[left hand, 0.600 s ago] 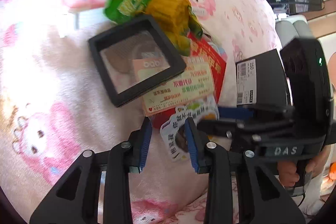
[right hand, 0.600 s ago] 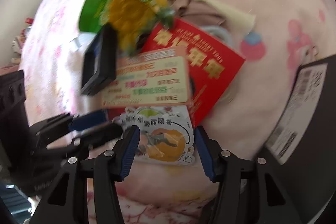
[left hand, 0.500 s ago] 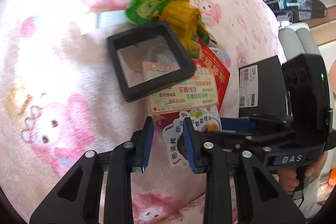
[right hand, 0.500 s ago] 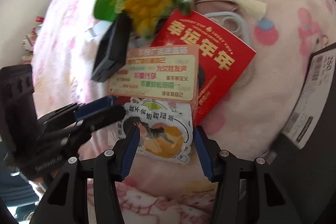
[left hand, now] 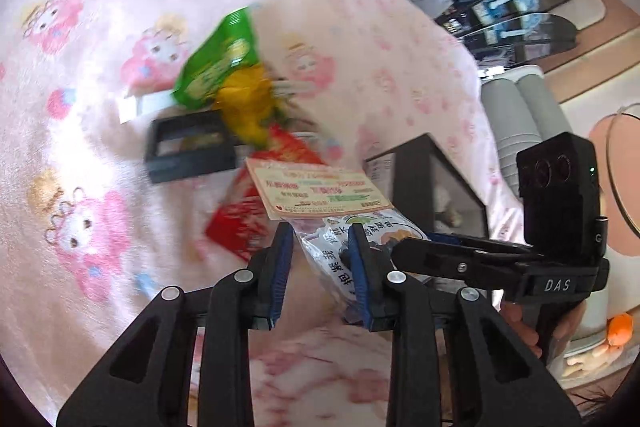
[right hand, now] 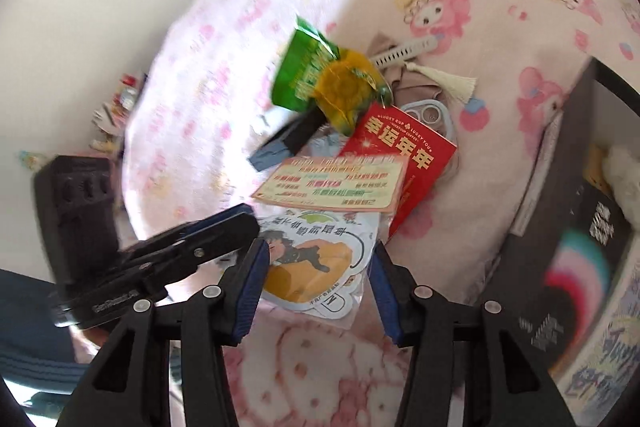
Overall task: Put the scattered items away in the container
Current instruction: 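Grasp the sticker sheet and coupon card with the right gripper, then carry the sticker sheet and card into the box with the right gripper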
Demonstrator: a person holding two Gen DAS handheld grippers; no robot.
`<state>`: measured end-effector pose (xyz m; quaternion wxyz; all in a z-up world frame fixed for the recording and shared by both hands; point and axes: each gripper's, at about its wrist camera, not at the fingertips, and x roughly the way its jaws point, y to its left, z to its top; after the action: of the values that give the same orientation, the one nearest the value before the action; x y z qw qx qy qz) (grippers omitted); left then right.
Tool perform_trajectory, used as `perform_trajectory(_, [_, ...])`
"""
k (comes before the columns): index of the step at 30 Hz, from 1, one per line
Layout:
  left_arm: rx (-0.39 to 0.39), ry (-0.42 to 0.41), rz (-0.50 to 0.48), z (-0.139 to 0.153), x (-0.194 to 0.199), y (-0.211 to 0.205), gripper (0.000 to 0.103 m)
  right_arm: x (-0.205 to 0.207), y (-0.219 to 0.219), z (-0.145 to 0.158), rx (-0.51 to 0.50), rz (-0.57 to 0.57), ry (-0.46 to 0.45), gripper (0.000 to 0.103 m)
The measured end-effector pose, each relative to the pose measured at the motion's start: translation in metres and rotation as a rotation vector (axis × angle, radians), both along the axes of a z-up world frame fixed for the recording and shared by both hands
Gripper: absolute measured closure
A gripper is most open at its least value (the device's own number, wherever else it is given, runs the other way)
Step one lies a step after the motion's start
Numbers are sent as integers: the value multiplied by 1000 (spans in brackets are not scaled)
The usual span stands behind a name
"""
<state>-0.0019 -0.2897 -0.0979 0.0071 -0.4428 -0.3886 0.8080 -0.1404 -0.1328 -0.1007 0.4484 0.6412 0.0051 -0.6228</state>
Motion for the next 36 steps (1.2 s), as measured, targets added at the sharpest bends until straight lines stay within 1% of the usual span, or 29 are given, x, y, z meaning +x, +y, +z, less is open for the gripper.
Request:
perform_trajectory(1, [0,24,-17,8,-3,10,76,27,5,11,-30,-14,-1,57])
perform_trajectory(2, [4,45,-34,16,-7,20,76,47,4,9,-51,-31,9,57])
perform_trajectory(5, [4,88,-97,39,-16,48,76,41,51,33,-81,-78,53,58])
perform_trajectory(6, [-4,100,-120,53,-6,62,76,38,67,41,-92,-90,69,58])
perform_trajectory(7, [-10,110,-148,59,-11,75,76,35,83,49,-99,-103,84,58])
perform_trajectory(8, [-12,118,-179,64,-16,90,76,32,100,56,-100,-119,103,58])
perform_trajectory(9, [-13,125,-206,69,-22,108,76,38,101,71,-97,-131,128,58])
perform_trajectory(11, [-11,128,-268,74,-35,139,76,36,132,78,-85,-148,174,58])
perform_trajectory(12, [-11,117,-301,72,-45,155,76,33,148,79,-72,-158,190,58])
perform_trajectory(14, [-17,97,-371,65,-63,189,76,26,181,74,-39,-181,203,58])
perform_trajectory(17, [-18,25,-452,38,-94,235,76,10,217,42,38,-232,195,58])
perform_trajectory(18, [-31,-11,-465,28,-102,248,76,6,225,30,53,-239,186,58])
perform_trajectory(19, [-59,-44,-479,19,-109,260,76,3,236,22,57,-244,172,59])
perform_trajectory(21, [-95,-68,-505,7,-114,278,76,-1,249,1,60,-267,131,59])
perform_trajectory(23, [-86,-78,-529,-4,-116,284,76,-3,255,-15,109,-291,102,59])
perform_trajectory(27, [-55,-119,-514,-20,-117,274,76,-6,248,-25,212,-285,150,59])
perform_trajectory(31, [-30,-142,-470,-29,-113,261,75,-6,241,-28,209,-250,164,59])
perform_trajectory(33, [-13,-135,-462,-34,-113,257,73,-7,244,-30,227,-266,163,59])
perform_trajectory(36, [-15,-135,-465,-36,-114,257,68,-12,252,-28,208,-313,142,59])
